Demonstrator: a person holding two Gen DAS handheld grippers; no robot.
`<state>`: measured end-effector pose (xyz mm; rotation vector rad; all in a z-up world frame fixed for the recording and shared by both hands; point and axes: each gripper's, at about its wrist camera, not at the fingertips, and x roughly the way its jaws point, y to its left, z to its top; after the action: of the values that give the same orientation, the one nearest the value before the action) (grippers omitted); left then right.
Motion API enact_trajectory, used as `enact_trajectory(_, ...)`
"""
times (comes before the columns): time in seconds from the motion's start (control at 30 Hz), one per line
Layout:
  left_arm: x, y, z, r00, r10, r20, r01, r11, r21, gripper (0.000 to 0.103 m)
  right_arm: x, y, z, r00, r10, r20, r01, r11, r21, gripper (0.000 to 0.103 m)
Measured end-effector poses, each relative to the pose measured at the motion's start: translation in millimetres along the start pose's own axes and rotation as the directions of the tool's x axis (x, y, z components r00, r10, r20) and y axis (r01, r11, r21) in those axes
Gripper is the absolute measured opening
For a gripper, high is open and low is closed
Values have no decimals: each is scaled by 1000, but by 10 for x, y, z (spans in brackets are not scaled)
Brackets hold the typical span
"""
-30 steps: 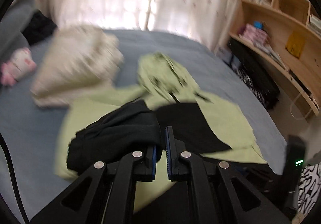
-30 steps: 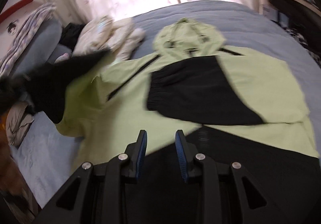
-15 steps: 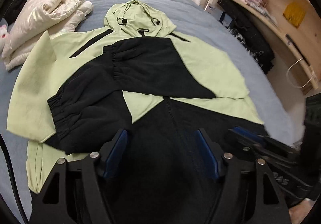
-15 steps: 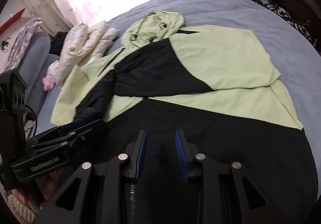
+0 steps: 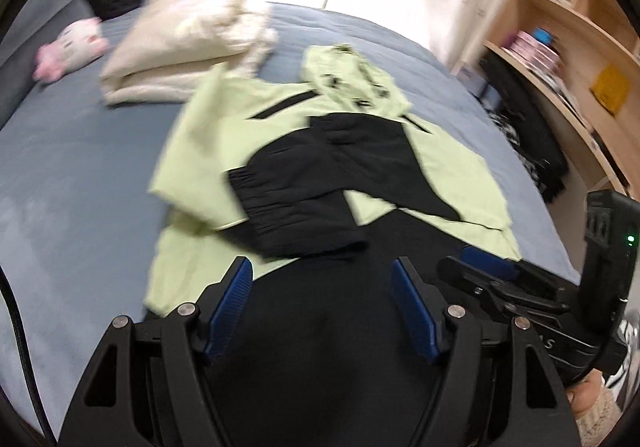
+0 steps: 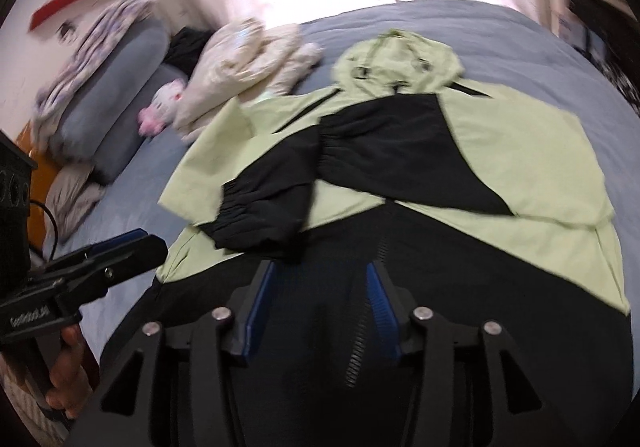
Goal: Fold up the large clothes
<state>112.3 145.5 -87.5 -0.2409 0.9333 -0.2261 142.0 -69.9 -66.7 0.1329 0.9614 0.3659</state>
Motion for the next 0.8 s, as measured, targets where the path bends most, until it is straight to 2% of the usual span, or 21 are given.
enact_trajectory(0.13,-40,304,-71,999,46,-2,-46,997,-63,70,191,314,39,999,11,-38,-17,985,-170,56)
enact_trajectory(0.23,-23,489,-105,997,75,-4,-75,992,-100,70,350,547,66,998,19,-56,-34,957,-287,56)
enact_trajectory(0.33,19,613,-115,997,71,-15,-73,988,-134,70,566,768,100,997,7,-74,-36,912,-409,56)
enact_trajectory(0.57,149,754,-149,997,73,-38,-78,984,-161,70,1118,921,172,987,-89,-131,-2,821,-571,56)
enact_trajectory(0.63,188,805,-168,996,71,-47,-78,981,-176,70,1249,918,193,981,-123,-150,12,810,-587,56)
enact_trajectory(0.7,222,846,-181,996,68,-55,-78,979,-189,70,1348,907,222,976,-112,-188,-19,811,-584,55)
enact_trajectory(0.77,239,879,-183,996,66,-60,-77,977,-198,70,1368,901,238,973,-72,-217,-69,813,-578,39)
enact_trajectory(0.8,250,892,-184,996,66,-63,-77,976,-202,70,1375,901,253,971,-50,-233,-94,818,-568,22)
